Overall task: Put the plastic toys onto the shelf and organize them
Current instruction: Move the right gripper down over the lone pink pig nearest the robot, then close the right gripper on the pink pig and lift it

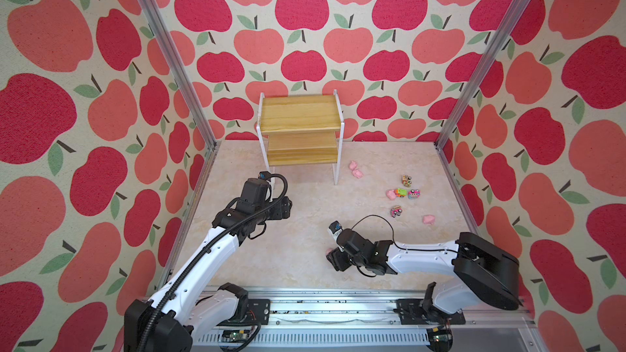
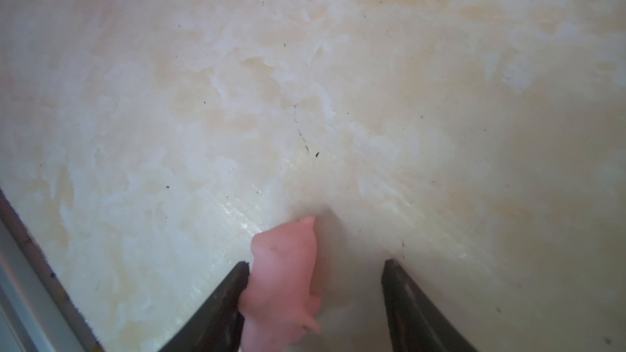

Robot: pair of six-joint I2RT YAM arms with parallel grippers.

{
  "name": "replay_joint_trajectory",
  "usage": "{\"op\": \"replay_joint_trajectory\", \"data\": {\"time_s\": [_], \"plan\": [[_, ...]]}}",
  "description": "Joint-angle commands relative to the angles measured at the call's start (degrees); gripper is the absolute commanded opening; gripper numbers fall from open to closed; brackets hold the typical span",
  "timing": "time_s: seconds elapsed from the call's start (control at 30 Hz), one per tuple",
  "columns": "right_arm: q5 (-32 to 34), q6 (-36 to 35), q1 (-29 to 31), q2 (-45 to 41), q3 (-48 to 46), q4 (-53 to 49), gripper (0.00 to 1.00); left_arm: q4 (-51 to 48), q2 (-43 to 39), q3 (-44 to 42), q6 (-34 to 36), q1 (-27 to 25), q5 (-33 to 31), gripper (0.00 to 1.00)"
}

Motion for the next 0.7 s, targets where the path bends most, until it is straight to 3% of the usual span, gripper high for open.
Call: {"op": "replay_joint_trajectory", "data": {"time_s": [0.0, 0.1, 0.2, 0.47, 0.67], "plan": [[-0.47, -0.92, 1.21, 2.75, 2.98, 0.14, 0.52, -1.98, -0.77, 2.85, 2.17, -0.24, 0.07, 0.82], [2.14, -2.45, 1.68, 3.99, 5.54, -2.48, 0.37, -2.45, -0.75, 3.80, 3.13, -0.11, -0.04, 0.82], [5.40, -5.22, 3.75, 4.33, 9.14, -7.32, 0.29, -2.82, -0.73, 4.72, 3.88, 0.24, -0.04, 0.82], [19.73, -13.30, 3.79, 7.34, 18.38, -22.23, 0.24, -0.67, -1.56, 4.54, 5.07, 5.75, 1.92, 0.82], [32.29, -19.35, 3.06, 14.08, 23.83, -23.21, 0.25, 1.44, -2.45, 2.38, 4.33, 8.61, 1.98, 0.81]]}}
